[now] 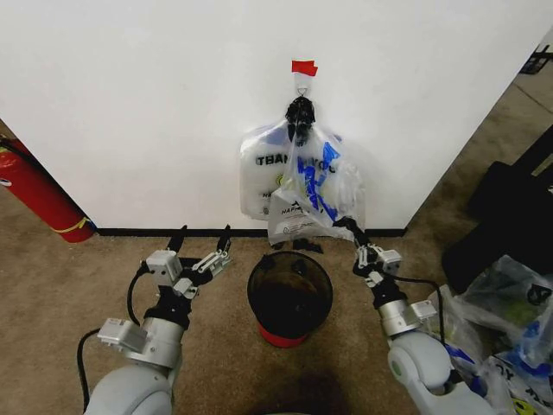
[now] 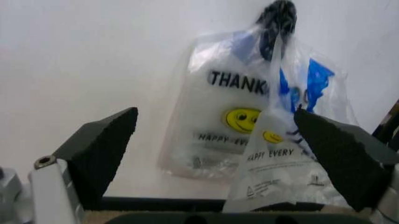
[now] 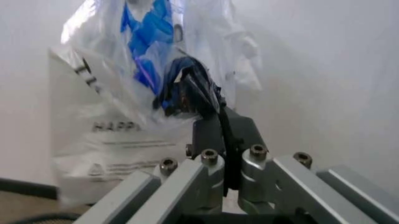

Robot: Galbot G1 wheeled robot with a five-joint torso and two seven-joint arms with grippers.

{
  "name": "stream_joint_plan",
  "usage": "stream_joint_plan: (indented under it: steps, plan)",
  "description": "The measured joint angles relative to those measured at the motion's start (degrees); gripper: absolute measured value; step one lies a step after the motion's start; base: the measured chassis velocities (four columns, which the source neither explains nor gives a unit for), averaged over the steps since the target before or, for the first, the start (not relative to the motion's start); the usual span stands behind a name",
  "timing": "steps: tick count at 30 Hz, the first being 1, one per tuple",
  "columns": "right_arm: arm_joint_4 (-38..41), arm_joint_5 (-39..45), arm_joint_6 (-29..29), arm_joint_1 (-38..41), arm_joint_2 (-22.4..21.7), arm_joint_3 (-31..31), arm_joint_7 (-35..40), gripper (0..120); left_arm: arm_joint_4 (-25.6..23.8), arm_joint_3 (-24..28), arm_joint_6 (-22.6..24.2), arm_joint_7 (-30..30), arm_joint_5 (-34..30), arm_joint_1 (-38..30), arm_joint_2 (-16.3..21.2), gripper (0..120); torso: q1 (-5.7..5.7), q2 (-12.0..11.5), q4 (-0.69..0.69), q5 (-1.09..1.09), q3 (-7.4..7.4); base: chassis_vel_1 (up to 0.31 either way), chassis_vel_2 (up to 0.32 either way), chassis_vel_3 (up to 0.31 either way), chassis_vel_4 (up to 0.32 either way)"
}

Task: Pick up the garbage bag from the wall and place it over the trash bin.

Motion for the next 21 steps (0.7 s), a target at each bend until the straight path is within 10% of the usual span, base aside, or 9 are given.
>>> stream_joint_plan:
  steps: [21]
  plan:
    - [4.17, -7.77, 9.9, -11.66, -6.6, 13.96, -15.85, 60, 0.88, -0.66, -1.36, -0.56, 1.79, 2.92, -4.64, 99, 0.0, 0.01, 0.0, 0.02, 0.0, 0.0, 0.0, 0.0, 0.0]
